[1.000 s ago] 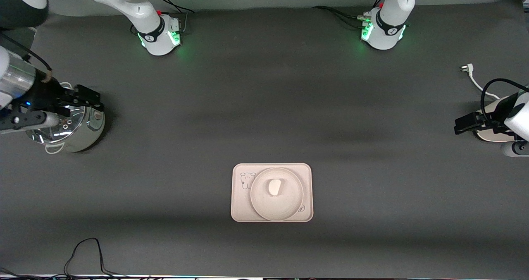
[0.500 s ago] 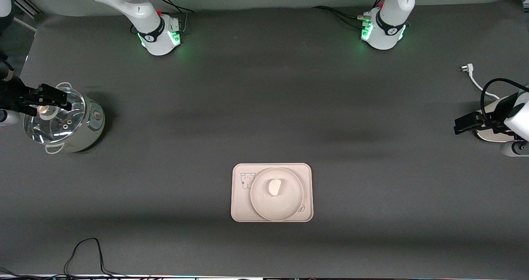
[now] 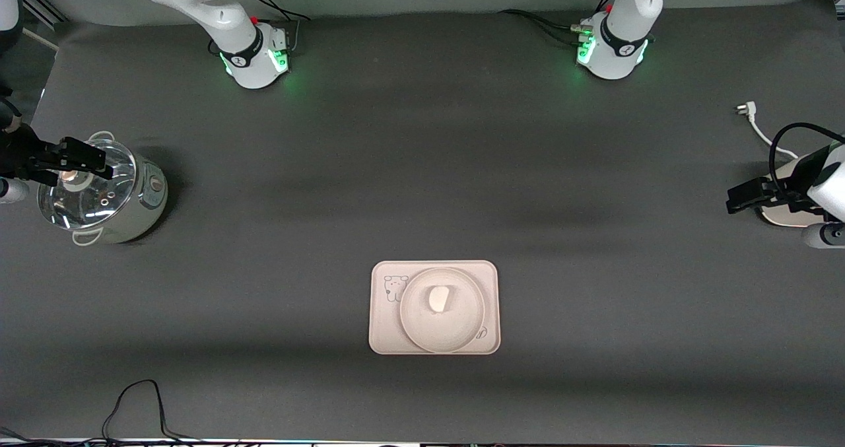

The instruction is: Place bun in plate and plate on tray

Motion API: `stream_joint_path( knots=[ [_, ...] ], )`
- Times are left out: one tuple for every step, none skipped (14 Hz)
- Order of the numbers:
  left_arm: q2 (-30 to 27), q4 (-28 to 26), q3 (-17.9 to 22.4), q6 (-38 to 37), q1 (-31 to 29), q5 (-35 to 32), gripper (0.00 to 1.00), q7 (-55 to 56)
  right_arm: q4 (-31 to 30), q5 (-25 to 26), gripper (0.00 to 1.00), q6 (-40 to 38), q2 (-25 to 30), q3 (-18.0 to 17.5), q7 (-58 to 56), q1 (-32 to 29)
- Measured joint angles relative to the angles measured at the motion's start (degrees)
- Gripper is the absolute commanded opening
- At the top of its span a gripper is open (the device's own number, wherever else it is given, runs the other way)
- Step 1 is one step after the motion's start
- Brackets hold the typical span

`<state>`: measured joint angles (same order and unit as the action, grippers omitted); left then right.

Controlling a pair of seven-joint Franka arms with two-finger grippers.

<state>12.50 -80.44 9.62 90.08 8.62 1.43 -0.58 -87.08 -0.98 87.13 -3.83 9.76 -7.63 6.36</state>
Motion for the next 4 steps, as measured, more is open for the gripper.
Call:
stream_joint_path(
  knots=[
    [-0.07,0.01,0.0,0.0,0.0,0.0,1.0,0.0,0.0,0.3,1.0,0.02,0.0,-0.01,0.01,0.0],
    [-0.13,0.01,0.0,0.0,0.0,0.0,1.0,0.0,0.0,0.63,1.0,0.03,0.0,-0.02,0.01,0.0],
    [-0.18,0.01,0.01,0.0,0.0,0.0,1.0,0.0,0.0,0.79,1.0,0.03,0.0,-0.02,0.01,0.0],
    [-0.21,0.01,0.01,0.0,0.0,-0.01,1.0,0.0,0.0,0.88,1.0,0.03,0.0,-0.02,0.01,0.0]
  ],
)
